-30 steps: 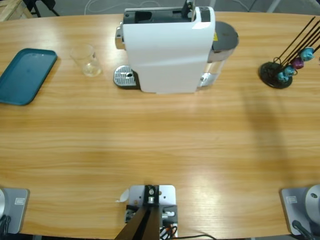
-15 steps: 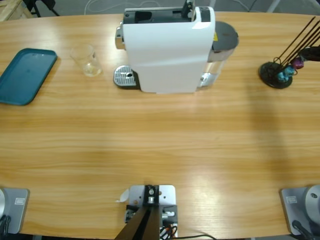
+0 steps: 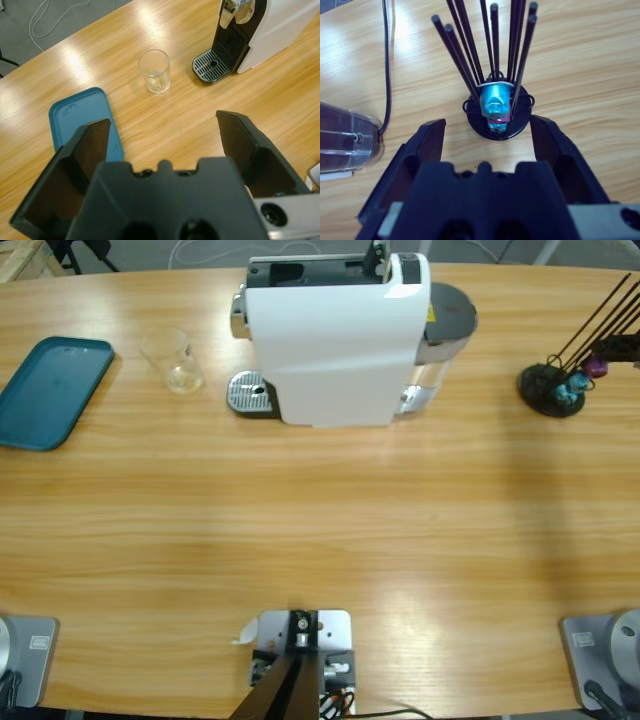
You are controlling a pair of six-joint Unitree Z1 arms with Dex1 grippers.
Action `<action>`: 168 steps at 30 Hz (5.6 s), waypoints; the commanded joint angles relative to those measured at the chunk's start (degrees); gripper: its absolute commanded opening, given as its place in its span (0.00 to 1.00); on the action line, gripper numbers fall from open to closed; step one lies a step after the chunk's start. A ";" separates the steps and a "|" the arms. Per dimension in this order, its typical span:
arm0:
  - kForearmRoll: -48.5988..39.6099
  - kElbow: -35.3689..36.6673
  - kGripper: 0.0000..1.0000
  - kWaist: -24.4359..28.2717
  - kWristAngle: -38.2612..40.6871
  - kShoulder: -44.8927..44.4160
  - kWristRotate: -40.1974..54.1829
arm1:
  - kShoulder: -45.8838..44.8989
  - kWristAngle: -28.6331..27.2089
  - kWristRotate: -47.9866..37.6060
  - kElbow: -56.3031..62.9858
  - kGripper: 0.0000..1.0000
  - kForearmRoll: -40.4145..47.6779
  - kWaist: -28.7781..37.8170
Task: Pour coffee
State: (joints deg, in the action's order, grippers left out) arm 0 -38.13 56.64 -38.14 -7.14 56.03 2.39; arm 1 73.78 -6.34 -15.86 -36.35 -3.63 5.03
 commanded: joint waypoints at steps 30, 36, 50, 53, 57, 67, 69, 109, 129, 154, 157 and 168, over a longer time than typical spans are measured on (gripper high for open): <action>-0.52 -2.50 0.91 -0.62 0.72 0.58 1.30 | 4.18 0.19 1.36 1.55 0.00 2.31 -1.69; -0.45 -2.59 0.91 -0.70 0.72 0.49 1.42 | 4.04 0.03 1.36 1.55 0.34 2.31 -1.69; -0.52 -2.68 0.91 -0.71 0.72 0.24 1.48 | 4.32 -1.30 1.19 1.43 0.88 1.36 -1.69; -0.47 -2.68 0.91 -0.71 0.72 0.29 1.48 | 5.11 -1.30 1.19 1.09 0.83 1.43 -1.69; -0.45 -2.76 0.91 -0.71 0.72 0.31 1.48 | 6.09 -1.30 1.19 0.93 0.75 2.01 -1.86; -0.37 -2.94 0.91 -0.80 0.72 0.22 1.48 | 5.21 -2.41 1.19 1.23 0.34 2.24 -1.94; -0.37 -2.94 0.91 -0.89 0.72 0.22 1.48 | 4.53 -2.53 1.17 1.55 0.34 2.66 -1.95; 0.16 -3.38 0.92 -0.98 0.72 -0.29 1.65 | -11.15 -3.15 3.91 -4.80 0.00 -9.92 -0.42; 0.25 -3.59 0.96 -1.42 2.74 -0.37 1.65 | -4.16 -1.06 35.02 -24.36 0.00 -43.08 47.41; 0.42 -3.73 0.95 -1.50 2.67 1.10 1.65 | 27.17 9.07 57.86 -51.75 0.00 -26.13 45.53; 0.35 -3.73 0.95 -1.50 2.69 1.01 1.65 | 28.28 9.61 59.39 -53.14 0.00 -25.64 43.22; 0.42 -3.82 0.95 -1.50 2.69 0.96 1.81 | 31.60 9.74 61.92 -56.63 0.00 -25.64 40.23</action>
State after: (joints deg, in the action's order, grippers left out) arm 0 -38.02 54.83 -39.10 -4.90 56.01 3.70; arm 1 101.47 2.38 45.24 -92.16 -29.86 46.03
